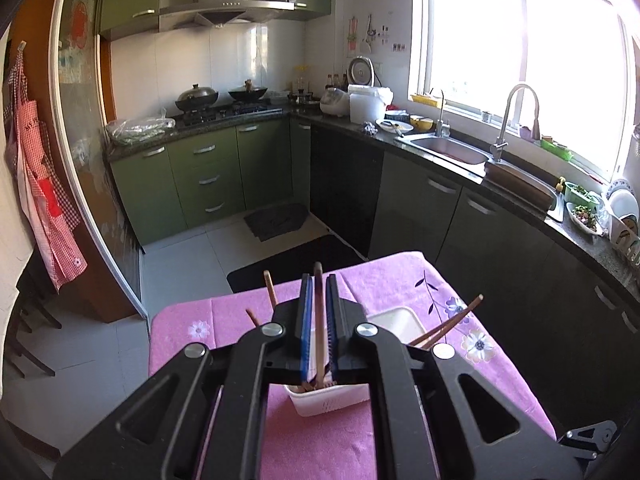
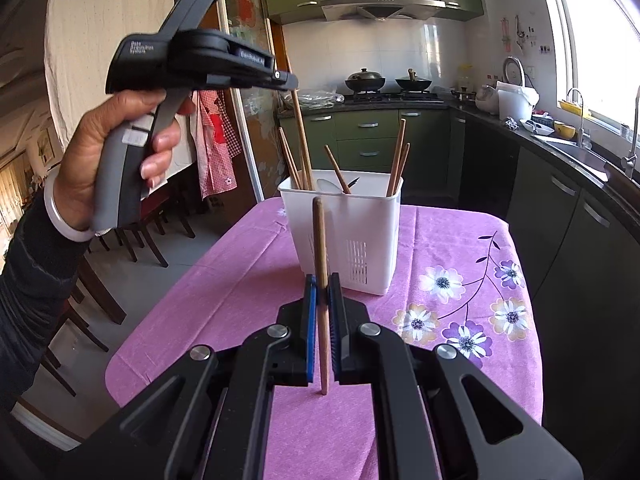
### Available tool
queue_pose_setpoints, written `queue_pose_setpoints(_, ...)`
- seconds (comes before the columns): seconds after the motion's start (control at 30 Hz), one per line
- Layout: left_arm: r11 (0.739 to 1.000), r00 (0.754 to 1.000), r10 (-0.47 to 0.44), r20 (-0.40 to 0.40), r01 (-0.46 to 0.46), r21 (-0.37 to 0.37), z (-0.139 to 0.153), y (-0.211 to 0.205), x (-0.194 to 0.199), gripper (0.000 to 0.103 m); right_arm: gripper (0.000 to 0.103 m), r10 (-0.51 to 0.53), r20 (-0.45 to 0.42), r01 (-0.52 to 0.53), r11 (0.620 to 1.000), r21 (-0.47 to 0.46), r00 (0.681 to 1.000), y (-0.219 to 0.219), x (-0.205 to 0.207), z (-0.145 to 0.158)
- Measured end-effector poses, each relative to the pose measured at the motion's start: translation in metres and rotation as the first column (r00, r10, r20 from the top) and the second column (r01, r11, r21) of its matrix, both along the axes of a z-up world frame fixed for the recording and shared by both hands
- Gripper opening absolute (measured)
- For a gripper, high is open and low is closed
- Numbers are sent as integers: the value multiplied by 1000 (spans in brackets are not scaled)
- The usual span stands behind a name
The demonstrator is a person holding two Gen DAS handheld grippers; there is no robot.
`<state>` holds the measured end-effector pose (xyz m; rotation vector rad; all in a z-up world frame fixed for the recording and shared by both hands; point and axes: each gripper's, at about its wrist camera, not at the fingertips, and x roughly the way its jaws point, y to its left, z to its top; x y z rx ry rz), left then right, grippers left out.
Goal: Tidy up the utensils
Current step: 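Insert the left gripper's chopstick into the caddy and open while the right gripper carries its chopstick, then insert the right gripper's chopstick into the caddy and open the right gripper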
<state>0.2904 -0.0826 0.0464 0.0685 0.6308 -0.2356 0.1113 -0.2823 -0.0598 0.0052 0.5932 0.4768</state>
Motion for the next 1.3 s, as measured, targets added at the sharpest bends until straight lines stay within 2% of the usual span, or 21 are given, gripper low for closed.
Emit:
queue_pose_setpoints(0.07, 1000, 1000, -7, -20, 7, -5, -11, 5, -3, 28, 6, -1, -4, 1, 1000, 0, 1000, 1, 2, 0)
queue_pose_setpoints(0.1, 1000, 1000, -4, -15, 4, -9, -14, 9, -8, 40, 6, 3, -7, -3, 1000, 6, 1000, 0, 3, 1)
queue_pose_setpoints(0.13, 1000, 1000, 4, 2, -4, -19, -14, 15, -15, 48, 6, 7, -11, -7, 1000, 18, 1000, 0, 5, 4)
queue_pose_setpoints(0.17, 999, 999, 16, 33, -14, -34, -13, 21, -26, 52, 6, 7, -7, -7, 1000, 25, 1000, -1, 6, 7)
queue_pose_setpoints(0.2, 999, 998, 23, 61, -21, -39, -13, 25, -37, 60, 6, 7, 4, -7, 1000, 30, 1000, -1, 8, 14)
queue_pose_setpoints(0.23, 999, 995, 31, 95, -27, -41, -12, 30, -52, 72, 6, 8, 16, -8, 999, 36, 1000, -2, 10, 21)
queue_pose_setpoints(0.27, 999, 991, 40, 129, -36, -39, -11, 33, -67, 79, 6, 9, 31, -10, 999, 42, 999, -3, 11, 29)
queue_pose_setpoints(0.3, 998, 984, 54, 169, -49, -31, -11, 36, -83, 94, 6, 8, 52, -11, 999, 52, 999, -3, 13, 39)
queue_pose_setpoints(0.33, 997, 972, 71, 224, -69, -15, -11, 39, -104, 97, 6, 9, 81, -14, 998, 62, 997, -3, 14, 53)
queue_pose_setpoints(0.43, 990, 936, 116, 332, -136, 36, -18, 48, -154, 97, 6, -2, 168, -14, 996, 94, 986, -3, 22, 92)
queue_pose_setpoints(0.5, 986, 921, 140, 365, -164, 36, -26, 54, -180, 97, 7, -20, 226, -8, 992, 122, 974, -2, 31, 118)
queue_pose_setpoints(0.63, 978, 914, 193, 356, -210, 7, -51, 71, -218, 97, 7, -76, 306, 32, 989, 146, 949, 3, 55, 151)
queue_pose_setpoints(0.73, 966, 912, 245, 328, -258, -5, -65, 82, -231, 97, 7, -125, 341, 90, 989, 116, 932, 13, 77, 157)
queue_pose_setpoints(0.83, 963, 915, 266, 302, -269, -32, -74, 94, -242, 97, 7, -155, 331, 134, 987, 86, 931, 22, 102, 146)
queue_pose_setpoints(0.97, 963, 925, 270, 266, -265, -58, -81, 99, -245, 97, 7, -160, 285, 150, 987, 58, 945, 31, 127, 118)
queue_pose_setpoints(1.07, 967, 937, 256, 238, -249, -59, -84, 98, -240, 97, 7, -157, 242, 154, 988, 32, 957, 38, 140, 95)
queue_pose_setpoints(1.3, 969, 943, 246, 226, -238, -59, -89, 89, -235, 97, 7, -152, 138, 156, 988, -19, 979, 42, 162, 40)
